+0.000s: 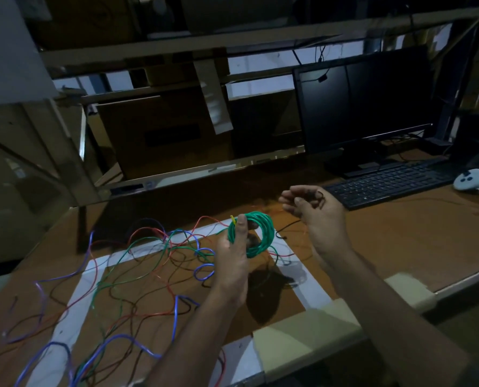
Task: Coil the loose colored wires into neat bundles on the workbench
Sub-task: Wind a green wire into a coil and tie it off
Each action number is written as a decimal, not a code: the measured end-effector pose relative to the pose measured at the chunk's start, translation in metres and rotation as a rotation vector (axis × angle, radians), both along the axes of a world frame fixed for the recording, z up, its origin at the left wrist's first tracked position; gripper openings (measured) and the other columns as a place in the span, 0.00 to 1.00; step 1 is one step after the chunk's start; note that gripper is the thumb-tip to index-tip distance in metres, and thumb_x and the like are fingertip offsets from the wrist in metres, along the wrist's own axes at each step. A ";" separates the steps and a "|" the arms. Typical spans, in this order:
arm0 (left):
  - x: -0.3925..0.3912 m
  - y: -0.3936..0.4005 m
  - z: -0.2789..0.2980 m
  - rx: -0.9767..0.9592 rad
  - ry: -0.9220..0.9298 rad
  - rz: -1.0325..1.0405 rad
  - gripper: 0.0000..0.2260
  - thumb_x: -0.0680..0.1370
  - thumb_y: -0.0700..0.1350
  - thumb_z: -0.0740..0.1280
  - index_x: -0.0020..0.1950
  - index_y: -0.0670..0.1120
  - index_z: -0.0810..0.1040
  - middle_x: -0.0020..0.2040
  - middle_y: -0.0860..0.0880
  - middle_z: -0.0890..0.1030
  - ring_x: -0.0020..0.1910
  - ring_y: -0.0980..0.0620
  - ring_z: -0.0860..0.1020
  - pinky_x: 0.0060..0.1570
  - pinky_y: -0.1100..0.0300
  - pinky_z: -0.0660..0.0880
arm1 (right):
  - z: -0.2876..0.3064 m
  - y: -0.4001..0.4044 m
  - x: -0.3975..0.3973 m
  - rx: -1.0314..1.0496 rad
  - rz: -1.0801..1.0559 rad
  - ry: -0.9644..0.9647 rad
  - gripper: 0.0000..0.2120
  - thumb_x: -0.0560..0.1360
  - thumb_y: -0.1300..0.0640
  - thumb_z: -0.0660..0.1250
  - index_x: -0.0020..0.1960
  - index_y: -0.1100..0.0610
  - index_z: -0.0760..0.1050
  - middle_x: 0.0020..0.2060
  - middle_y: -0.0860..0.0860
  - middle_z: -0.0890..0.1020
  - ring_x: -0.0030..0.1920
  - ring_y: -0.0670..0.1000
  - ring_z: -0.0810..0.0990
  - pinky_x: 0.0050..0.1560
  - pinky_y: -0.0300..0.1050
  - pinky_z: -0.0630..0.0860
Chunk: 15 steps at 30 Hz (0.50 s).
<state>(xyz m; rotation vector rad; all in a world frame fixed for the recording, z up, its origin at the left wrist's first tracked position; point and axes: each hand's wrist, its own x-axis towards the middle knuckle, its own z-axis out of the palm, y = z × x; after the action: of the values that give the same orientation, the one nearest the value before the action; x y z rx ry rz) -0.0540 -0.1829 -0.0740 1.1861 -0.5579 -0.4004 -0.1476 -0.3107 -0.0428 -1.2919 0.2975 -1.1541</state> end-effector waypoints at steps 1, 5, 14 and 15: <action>-0.002 -0.001 0.001 0.002 -0.002 0.006 0.18 0.78 0.65 0.68 0.51 0.52 0.86 0.57 0.38 0.84 0.63 0.34 0.79 0.69 0.34 0.72 | 0.000 0.005 0.001 0.030 0.017 -0.032 0.08 0.82 0.69 0.62 0.54 0.60 0.78 0.51 0.60 0.85 0.53 0.55 0.86 0.51 0.41 0.81; -0.005 0.003 0.010 0.048 -0.007 0.012 0.21 0.77 0.67 0.68 0.53 0.50 0.85 0.55 0.42 0.86 0.60 0.39 0.82 0.67 0.39 0.75 | 0.002 0.022 -0.007 0.131 0.012 -0.100 0.07 0.81 0.71 0.63 0.53 0.63 0.78 0.49 0.61 0.84 0.51 0.56 0.87 0.49 0.41 0.82; -0.007 0.014 0.031 0.153 0.332 0.049 0.18 0.81 0.59 0.67 0.49 0.43 0.74 0.38 0.49 0.76 0.46 0.48 0.80 0.45 0.52 0.80 | -0.008 0.060 -0.016 0.143 -0.104 0.104 0.06 0.74 0.66 0.75 0.49 0.58 0.83 0.42 0.52 0.87 0.47 0.50 0.87 0.49 0.43 0.83; -0.008 0.016 0.033 0.130 0.357 0.040 0.18 0.81 0.58 0.66 0.51 0.42 0.74 0.37 0.49 0.75 0.46 0.48 0.80 0.43 0.53 0.79 | -0.008 0.062 -0.018 0.127 -0.123 0.106 0.06 0.74 0.66 0.75 0.49 0.57 0.83 0.42 0.51 0.88 0.47 0.49 0.87 0.50 0.45 0.83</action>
<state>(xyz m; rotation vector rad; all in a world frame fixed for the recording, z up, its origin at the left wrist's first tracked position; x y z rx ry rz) -0.0617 -0.1669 -0.0412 1.2129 -0.2012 -0.6067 -0.1651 -0.2485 -0.0509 -1.2381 0.5261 -1.1528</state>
